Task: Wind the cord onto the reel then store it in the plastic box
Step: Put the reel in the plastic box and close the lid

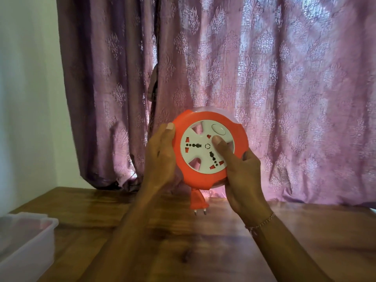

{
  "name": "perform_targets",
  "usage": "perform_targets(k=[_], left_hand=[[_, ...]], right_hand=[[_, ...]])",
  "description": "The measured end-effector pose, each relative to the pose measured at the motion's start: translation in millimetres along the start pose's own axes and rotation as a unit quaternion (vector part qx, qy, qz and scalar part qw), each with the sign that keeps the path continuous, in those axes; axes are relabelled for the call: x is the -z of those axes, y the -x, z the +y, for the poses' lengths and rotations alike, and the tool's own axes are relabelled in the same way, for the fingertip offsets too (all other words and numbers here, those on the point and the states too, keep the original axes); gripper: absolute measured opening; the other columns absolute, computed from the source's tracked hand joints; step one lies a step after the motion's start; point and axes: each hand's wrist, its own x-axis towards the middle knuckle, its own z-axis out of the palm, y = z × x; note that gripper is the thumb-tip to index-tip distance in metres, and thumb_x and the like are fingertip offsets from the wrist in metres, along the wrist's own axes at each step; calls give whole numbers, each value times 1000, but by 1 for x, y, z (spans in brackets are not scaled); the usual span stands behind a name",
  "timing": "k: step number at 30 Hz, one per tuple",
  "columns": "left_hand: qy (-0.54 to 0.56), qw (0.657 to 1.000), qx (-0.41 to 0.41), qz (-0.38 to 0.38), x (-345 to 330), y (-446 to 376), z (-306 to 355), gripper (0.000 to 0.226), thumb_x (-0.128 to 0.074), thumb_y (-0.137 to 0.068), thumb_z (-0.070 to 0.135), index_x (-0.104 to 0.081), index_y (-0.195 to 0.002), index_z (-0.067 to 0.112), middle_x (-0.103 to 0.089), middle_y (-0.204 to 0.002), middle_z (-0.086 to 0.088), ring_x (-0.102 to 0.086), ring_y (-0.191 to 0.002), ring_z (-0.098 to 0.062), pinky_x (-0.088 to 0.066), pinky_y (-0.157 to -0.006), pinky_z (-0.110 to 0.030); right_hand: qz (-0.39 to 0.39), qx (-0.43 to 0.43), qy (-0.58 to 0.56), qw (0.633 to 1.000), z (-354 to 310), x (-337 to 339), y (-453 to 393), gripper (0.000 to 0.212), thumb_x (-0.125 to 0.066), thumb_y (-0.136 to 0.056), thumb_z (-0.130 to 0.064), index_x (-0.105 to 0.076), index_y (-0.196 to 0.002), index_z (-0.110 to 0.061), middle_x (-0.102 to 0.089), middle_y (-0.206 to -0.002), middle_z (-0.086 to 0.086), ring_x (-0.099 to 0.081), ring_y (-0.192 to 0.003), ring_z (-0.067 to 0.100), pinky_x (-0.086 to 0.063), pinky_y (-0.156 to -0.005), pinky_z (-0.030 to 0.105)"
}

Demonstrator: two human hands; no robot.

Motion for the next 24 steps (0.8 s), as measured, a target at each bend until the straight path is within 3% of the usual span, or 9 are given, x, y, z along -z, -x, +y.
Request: perform_targets(k=[3, 6, 8, 13, 17, 19, 21, 24], left_hand=[[-80, 997, -24, -4, 25, 2, 11, 35, -36, -99, 37, -47, -69, 22, -56, -58, 13, -50, -58, -2, -45, -60, -23], [-177, 983, -15, 54, 60, 9, 18, 38, -35, -98, 38, -62, -87, 13, -67, -78, -1, -63, -79, -24, -54, -74, -41], [-286, 955, -2, 86, 89, 19, 25, 33, -41, -103, 37, -64, -96, 15, -69, -87, -3, -63, -83, -26, -55, -81, -42], [-546, 827, 130, 37, 161, 54, 43, 23, -50, -105, 42, -55, -110, 20, -69, -105, -3, -64, -90, -22, -52, -81, -36], [-707, 676, 205, -15, 204, 88, 56, 50, -52, -100, 54, -52, -132, 14, -65, -130, -7, -64, -115, -27, -52, -91, -40], [-753, 613, 237, -31, 222, 104, 54, 59, -52, -99, 57, -47, -138, 14, -60, -139, -10, -59, -126, -31, -50, -100, -43], [-764, 581, 277, -46, 236, 117, 48, 62, -52, -99, 57, -46, -142, 13, -59, -142, -10, -59, -128, -30, -49, -100, -43], [-764, 576, 285, -62, 246, 132, 35, 48, -55, -100, 54, -54, -127, 14, -70, -121, -5, -70, -109, -24, -48, -77, -32]], right_hand=[[3, -32, -24, 999, 2, -10, 12, 44, -85, -73, -28, -72, -113, -17, -77, -105, 5, -74, -97, 28, -57, -82, 61], [-14, -70, -35, 997, 10, -25, 29, 44, -85, -72, -31, -72, -112, -17, -77, -103, 5, -74, -95, 27, -57, -83, 60], [-31, -102, -57, 993, 16, -40, 43, 43, -85, -73, -28, -73, -111, -15, -77, -102, 7, -74, -95, 27, -57, -85, 57], [-68, -181, -101, 976, 32, -80, 76, 35, -85, -73, -21, -75, -105, -9, -78, -97, 11, -75, -90, 28, -58, -85, 54], [-111, -223, -113, 962, 37, -110, 98, 32, -85, -74, -21, -75, -102, -10, -78, -94, 11, -76, -86, 27, -61, -75, 50], [-129, -243, -121, 954, 39, -123, 109, 33, -86, -74, -22, -75, -103, -10, -78, -93, 11, -76, -87, 29, -59, -79, 55], [-141, -257, -126, 948, 40, -136, 120, 35, -86, -73, -21, -74, -104, -10, -78, -94, 11, -75, -88, 29, -57, -84, 58], [-151, -266, -129, 943, 43, -148, 134, 34, -85, -75, -20, -74, -106, -10, -78, -95, 11, -76, -88, 27, -59, -84, 53]])
